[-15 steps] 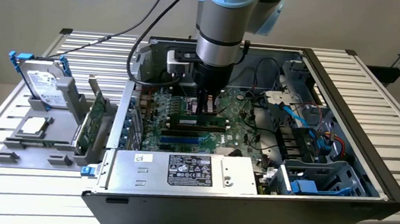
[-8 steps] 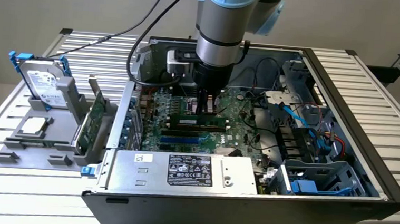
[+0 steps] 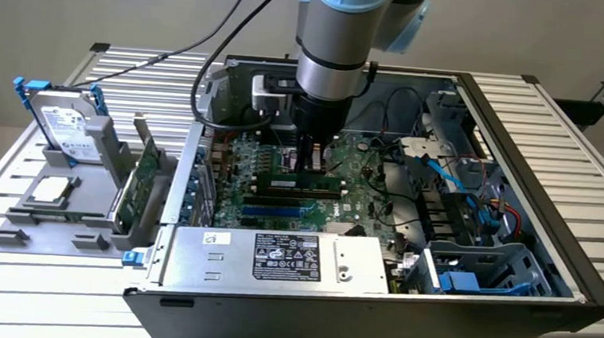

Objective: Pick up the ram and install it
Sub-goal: 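Insert the ram into the slot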

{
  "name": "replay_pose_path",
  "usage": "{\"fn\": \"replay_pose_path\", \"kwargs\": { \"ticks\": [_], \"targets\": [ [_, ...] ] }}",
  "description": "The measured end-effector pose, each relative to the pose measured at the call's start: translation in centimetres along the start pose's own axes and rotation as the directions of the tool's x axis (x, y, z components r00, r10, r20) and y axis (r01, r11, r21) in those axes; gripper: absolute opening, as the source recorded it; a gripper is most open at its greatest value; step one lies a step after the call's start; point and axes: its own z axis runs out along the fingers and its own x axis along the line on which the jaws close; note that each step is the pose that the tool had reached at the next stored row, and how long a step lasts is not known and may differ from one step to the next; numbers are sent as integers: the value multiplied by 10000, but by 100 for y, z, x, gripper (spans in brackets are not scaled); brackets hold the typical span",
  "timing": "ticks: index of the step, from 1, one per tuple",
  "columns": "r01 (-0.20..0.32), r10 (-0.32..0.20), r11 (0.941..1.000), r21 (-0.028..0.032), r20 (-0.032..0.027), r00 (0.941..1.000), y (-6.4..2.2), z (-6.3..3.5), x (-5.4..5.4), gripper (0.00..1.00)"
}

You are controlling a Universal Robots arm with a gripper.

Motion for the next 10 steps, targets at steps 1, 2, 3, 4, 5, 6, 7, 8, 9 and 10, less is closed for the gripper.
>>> {"fn": "replay_pose_path", "kwargs": {
  "ticks": [1, 2, 3, 4, 5, 6, 7, 8, 9, 10],
  "targets": [
    [-1, 1, 10000, -18, 1, 10000, 0, -1, 1, 40],
    [-1, 1, 10000, -34, 3, 10000, 0, -1, 2, 40],
    [-1, 1, 10000, -52, 4, 10000, 0, -2, 3, 40],
    [-1, 1, 10000, -70, 4, 10000, 1, -3, 4, 40],
    [-1, 1, 10000, -88, 5, 10000, 1, -3, 6, 40],
    [-1, 1, 9999, -108, 7, 10000, 1, -4, 8, 40],
    [-2, 2, 9999, -130, 7, 10000, 1, -4, 10, 40],
    [-2, 2, 9999, -150, 8, 10000, 1, -5, 11, 40],
    [-2, 2, 9999, -169, 9, 10000, 1, -6, 13, 40],
    [-3, 3, 9998, -186, 10, 10000, 2, -6, 14, 40]
  ]
}}
